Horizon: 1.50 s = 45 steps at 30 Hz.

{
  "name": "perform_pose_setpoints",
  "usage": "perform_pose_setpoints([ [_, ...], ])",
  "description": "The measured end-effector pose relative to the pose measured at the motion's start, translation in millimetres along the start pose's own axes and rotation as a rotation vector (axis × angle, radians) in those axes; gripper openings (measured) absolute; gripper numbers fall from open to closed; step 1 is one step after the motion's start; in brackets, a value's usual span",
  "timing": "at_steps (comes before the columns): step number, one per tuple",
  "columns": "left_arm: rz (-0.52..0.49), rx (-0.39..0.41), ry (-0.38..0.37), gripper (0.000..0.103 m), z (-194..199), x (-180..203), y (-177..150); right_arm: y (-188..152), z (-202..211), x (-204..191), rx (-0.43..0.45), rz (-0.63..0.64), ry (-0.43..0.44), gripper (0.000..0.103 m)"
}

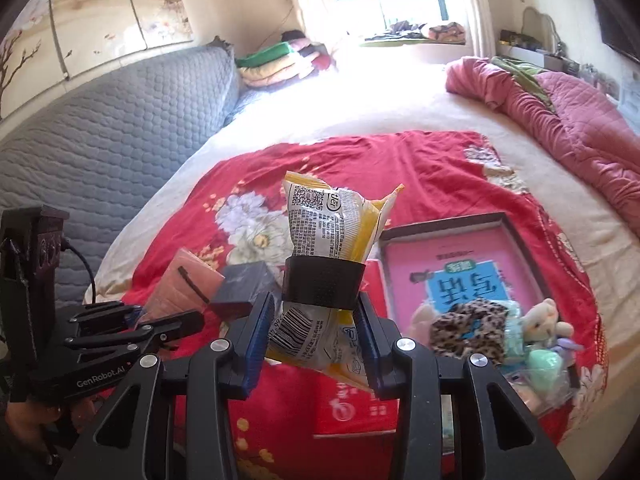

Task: Organize soft objects
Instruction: 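Grasp the pink bagged item with the left tool while the right tool grasps the yellow snack bag, then carry the pink bag and yellow snack bag with both tools over the tray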

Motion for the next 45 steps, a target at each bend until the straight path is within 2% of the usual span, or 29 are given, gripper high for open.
perform_pose_setpoints([
  [11,-0.14,-0.01,-0.051,0.023,-26,102,23,-10,62,110,0.077,-0.133,-0.138,0.042],
  [19,-0.197,-0.051,-0.07,0.023,-54,149,21,-28,81,162,0.069,-0.151,-0.245,0.042],
  [25,-0.213,-0.152,-0.06,0.023,-102,163,5,-46,53,163,0.007,-0.136,-0.217,0.042],
  [30,-0.228,-0.23,-0.043,0.023,-137,164,-7,-69,12,160,-0.098,-0.096,-0.206,0.042],
  [37,-0.241,-0.291,-0.042,0.023,-164,167,-20,-94,-18,174,-0.171,-0.105,-0.216,0.042],
  [45,-0.238,-0.321,-0.033,0.023,-179,162,-27,-98,-36,175,-0.218,-0.058,-0.226,0.044],
])
Point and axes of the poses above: each gripper's, at about its wrist camera, not at the fingertips, and z roughly against the way its jaws point, x to its right, y to its top, the point moved 10 cm from there along -z, roughly the way its jaws point, and after that the axes turned 7 degrees about z, right-handed, at the moved point
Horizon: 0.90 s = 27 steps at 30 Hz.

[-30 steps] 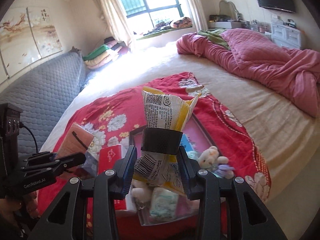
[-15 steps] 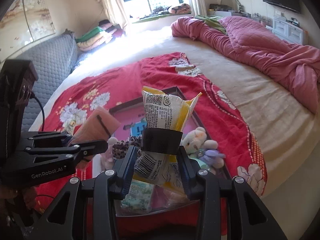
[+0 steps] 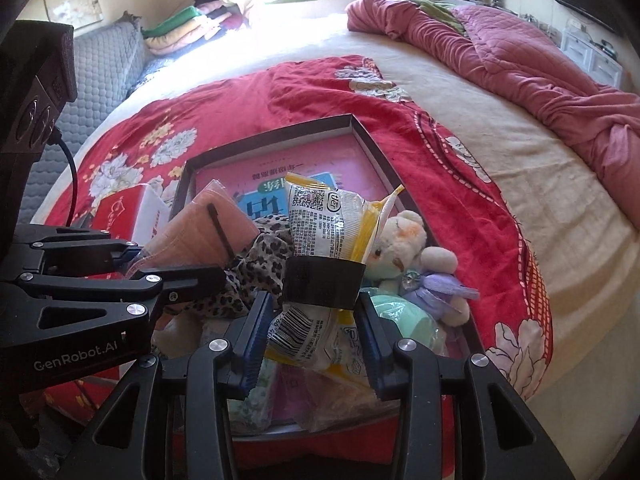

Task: Organize soft objects
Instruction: 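Carry the pink bag and yellow snack bag with both tools over the tray, then open the left tool to release the pink bag while the right tool drops the snack bag into the tray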

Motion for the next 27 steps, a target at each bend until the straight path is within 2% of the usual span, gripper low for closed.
perform_pose_setpoints([
  [7,0.001,-0.015,-0.007,0.024,-5,-2,-2,5,3,-2,0.022,0.033,-0.011,0.046],
  [16,-0.007,-0.035,-0.01,0.024,-15,2,-4,8,19,9,0.034,0.045,-0.072,0.059],
  [27,-0.01,-0.064,-0.007,0.025,-25,8,-6,5,29,28,0.044,-0.002,-0.103,0.061],
])
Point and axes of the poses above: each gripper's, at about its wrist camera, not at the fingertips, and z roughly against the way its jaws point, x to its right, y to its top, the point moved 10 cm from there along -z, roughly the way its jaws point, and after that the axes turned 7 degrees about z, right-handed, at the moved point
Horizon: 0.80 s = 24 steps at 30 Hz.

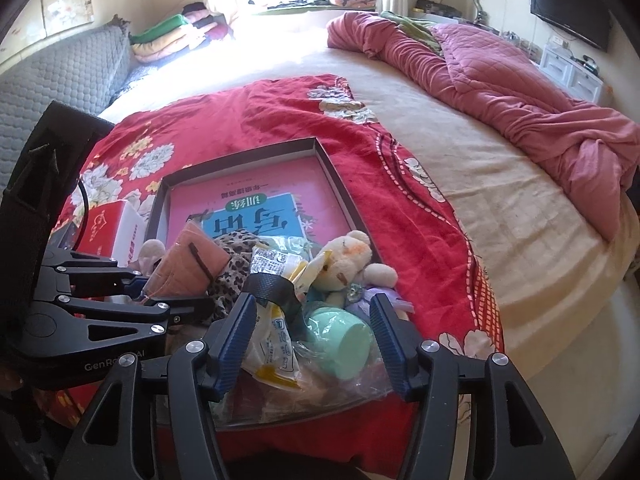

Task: Organize soft objects
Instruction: 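Open the left tool to release the pink bag while the right tool drops the snack bag into the tray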

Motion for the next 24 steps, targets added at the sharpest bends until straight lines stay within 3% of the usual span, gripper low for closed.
perform_pose_setpoints([
  [6,-0.016,-0.003,0.002,0.034,0,2,-1,-1,-2,1,-0.004,-0.01,0.0,0.066],
  [11,-0.032,0.007,0.016,0.048,2,4,-1,1,0,2,0.007,-0.017,-0.007,0.07],
  [24,-0.026,0.042,0.024,0.058,20,-2,-1,5,11,13,0.034,-0.122,0.001,0.074],
])
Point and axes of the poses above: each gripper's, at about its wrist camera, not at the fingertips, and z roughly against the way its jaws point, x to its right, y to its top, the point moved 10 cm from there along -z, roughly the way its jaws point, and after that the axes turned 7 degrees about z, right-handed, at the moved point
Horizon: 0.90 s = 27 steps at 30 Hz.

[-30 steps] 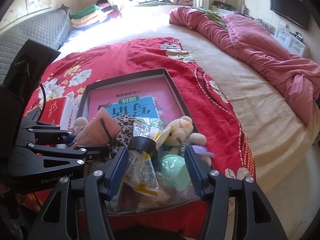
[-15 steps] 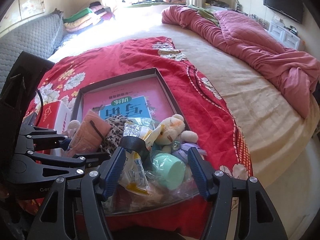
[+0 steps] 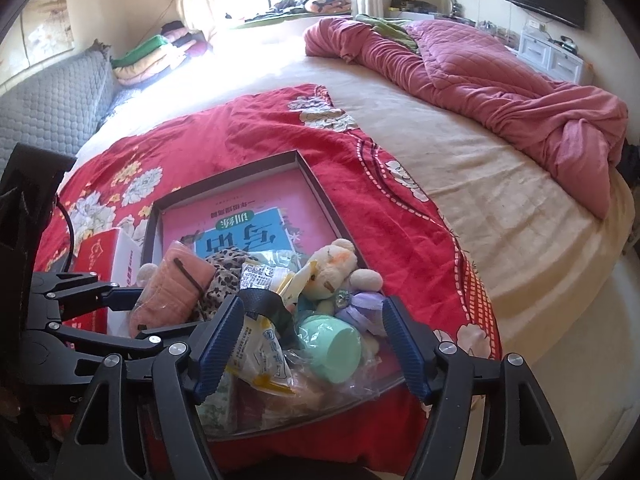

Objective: Organize soft objects

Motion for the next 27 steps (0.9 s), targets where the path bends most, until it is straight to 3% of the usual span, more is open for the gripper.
perform_pose_setpoints([
  [6,0.014,0.047,0.01,0.072,19,-7,-1,2,5,-2,0.01,-0.102,0.063,0.076],
  [11,0.05,0.087,0.032,0.079,36,-20,-2,5,11,-8,0.014,-0.092,0.04,0.077],
  [15,0.049,0.136,0.118,0.079,52,-35,-3,7,18,-15,0.018,-0.072,0.017,0.078],
  [22,0.076,0.171,0.109,0.08,77,-45,-12,17,42,-28,0.051,-0.048,-0.037,0.078],
  [27,0.093,0.207,0.106,0.08,97,-53,-21,30,71,-36,0.12,-0.019,-0.118,0.078],
])
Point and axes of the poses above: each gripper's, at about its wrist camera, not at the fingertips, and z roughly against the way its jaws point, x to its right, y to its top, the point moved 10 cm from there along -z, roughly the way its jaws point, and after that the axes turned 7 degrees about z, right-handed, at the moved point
